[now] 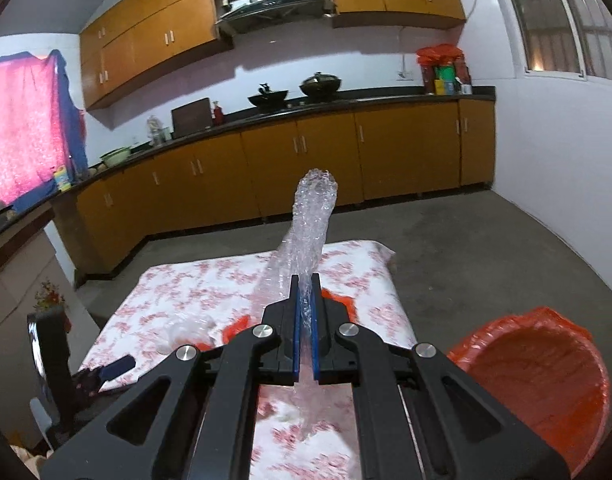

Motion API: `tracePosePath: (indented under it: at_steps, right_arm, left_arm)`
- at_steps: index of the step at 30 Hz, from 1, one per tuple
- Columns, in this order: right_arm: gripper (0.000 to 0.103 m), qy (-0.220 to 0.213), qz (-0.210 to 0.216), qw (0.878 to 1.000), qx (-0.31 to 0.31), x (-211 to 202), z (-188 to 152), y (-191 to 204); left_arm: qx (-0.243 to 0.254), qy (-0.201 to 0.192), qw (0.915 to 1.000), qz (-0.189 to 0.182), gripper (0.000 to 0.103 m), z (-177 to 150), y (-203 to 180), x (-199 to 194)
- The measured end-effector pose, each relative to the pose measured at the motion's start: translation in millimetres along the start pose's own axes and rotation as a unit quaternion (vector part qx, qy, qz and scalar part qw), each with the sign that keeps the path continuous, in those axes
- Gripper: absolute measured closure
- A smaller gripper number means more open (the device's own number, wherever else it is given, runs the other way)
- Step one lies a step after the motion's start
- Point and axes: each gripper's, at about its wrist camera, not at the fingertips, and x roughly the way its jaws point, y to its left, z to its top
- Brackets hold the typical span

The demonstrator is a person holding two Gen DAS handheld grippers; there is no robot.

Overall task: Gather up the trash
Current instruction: 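Grasp an orange bag with the left gripper while the right gripper holds the clear roll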

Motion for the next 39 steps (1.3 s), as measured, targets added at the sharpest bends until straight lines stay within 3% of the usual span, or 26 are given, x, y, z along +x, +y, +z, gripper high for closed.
tracePosePath:
  at_steps: [7,16,18,22,26,39]
  right_arm:
    - [0.098,0.010,-0.011,1.000,0.010,-2,-9,-13]
    - [0.098,0.018,-0.014,1.000,0.014,-8,-19,-23]
    - [0.098,0.018,-0.014,1.000,0.013,-10,-20,-24]
    - [0.098,0.021,-0.013,1.000,0.012,-14,-24,-26]
    - [0.098,0.022,-0.012,1.000,0.012,-17,-25,-26]
    - [0.098,0.010,-0.015,1.000,0.013,-42,-28,-31]
  left_arm:
    - [-0.007,0.034,0.9994,0.002,0.021,11,-19,28]
    - [0.015,0.075,0.9969,0.016,0.024,-13,-19,42]
    - [0.015,0.080,0.9966,0.016,0.027,-17,-16,42]
    - [0.007,0.093,0.9956,0.007,0.046,-25,-7,43]
    - [0.018,0.082,0.9964,0.007,0.056,-26,-7,35]
    - [0.036,0.030,0.9989,0.000,0.058,-21,-4,-18]
